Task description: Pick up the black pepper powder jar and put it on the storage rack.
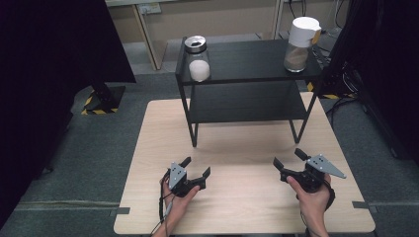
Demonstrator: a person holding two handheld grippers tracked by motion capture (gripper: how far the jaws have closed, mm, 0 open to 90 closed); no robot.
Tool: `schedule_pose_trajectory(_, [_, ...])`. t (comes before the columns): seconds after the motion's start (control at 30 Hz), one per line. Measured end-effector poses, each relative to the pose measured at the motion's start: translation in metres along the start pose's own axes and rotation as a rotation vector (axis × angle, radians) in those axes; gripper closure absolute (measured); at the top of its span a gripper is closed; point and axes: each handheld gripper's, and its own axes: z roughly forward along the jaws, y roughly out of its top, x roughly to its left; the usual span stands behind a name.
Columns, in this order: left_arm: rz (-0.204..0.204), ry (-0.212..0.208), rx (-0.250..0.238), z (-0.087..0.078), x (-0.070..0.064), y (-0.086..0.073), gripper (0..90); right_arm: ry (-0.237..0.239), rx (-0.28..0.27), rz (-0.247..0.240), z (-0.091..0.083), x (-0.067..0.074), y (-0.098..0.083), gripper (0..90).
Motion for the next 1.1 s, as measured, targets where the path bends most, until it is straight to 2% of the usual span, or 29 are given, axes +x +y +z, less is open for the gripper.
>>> schedule_pose_trajectory(0.8, [-0.001, 0.0, 0.001, 0.0, 0.0, 0.0, 11.9, -0.006, 0.051, 0.019, 0.004, -0.002, -0.024, 5.5])
schedule_pose_trajectory(1.1, [-0.001, 0.0, 0.001, 0.0, 0.0, 0.0, 11.9, -0.015, 0.062, 0.006, 0.004, 0.0, -0.029, 5.5])
